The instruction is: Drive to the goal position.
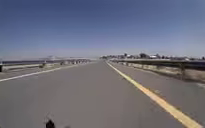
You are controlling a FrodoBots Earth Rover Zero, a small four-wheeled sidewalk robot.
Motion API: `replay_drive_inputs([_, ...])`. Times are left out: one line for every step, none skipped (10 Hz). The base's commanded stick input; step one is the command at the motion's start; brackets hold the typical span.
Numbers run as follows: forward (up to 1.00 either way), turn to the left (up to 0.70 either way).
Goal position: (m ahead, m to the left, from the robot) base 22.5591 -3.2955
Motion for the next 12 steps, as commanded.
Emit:
replay_drive_inputs([1.00, 0.00])
replay_drive_inputs([1.00, 0.00])
replay_drive_inputs([1.00, 0.00])
replay_drive_inputs([1.00, 0.00])
replay_drive_inputs([1.00, 0.00])
replay_drive_inputs([1.00, 0.00])
replay_drive_inputs([1.00, 0.00])
replay_drive_inputs([1.00, 0.00])
replay_drive_inputs([1.00, 0.00])
replay_drive_inputs([1.00, 0.00])
replay_drive_inputs([1.00, 0.00])
replay_drive_inputs([1.00, 0.00])
